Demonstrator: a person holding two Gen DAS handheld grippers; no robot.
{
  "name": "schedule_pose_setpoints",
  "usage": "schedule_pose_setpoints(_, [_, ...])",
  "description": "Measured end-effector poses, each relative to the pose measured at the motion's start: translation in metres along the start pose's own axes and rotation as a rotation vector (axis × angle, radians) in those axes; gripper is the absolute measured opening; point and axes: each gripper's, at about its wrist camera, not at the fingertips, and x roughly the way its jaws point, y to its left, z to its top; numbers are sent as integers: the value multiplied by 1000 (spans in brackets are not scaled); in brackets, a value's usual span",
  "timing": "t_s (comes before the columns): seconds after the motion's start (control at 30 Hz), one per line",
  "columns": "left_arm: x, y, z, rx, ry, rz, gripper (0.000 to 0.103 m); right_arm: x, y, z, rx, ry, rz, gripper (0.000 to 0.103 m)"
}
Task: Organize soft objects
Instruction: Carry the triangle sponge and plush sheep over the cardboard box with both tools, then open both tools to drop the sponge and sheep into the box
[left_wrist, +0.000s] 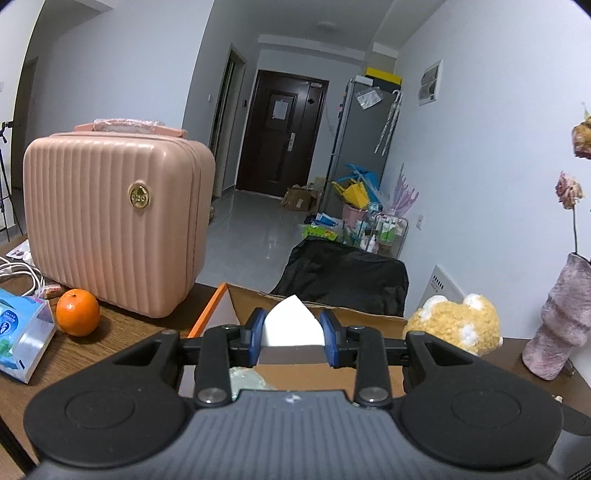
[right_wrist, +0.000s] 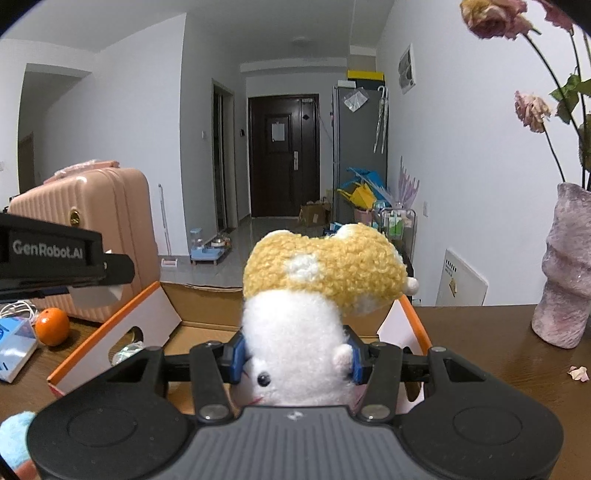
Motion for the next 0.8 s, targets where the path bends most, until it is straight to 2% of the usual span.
schedule_pose_setpoints(0.33, [29, 7, 0, -18, 84, 37, 33, 22, 0, 3, -5, 56, 14, 49])
schedule_pose_setpoints(0.6, [38, 8, -6, -12, 110, 49, 33, 29, -2, 0, -9, 89, 23, 51])
schedule_pose_setpoints(0.73, [38, 10, -7, -29, 119, 54, 39, 33, -3, 0, 1, 96, 14, 52])
schedule_pose_setpoints(0.77, [38, 10, -7, -31, 117, 60, 42, 33, -4, -1, 4, 94, 7, 53])
schedule_pose_setpoints(0.8, [38, 11, -6, -35, 118, 66, 53, 33, -5, 0, 5, 95, -2, 55])
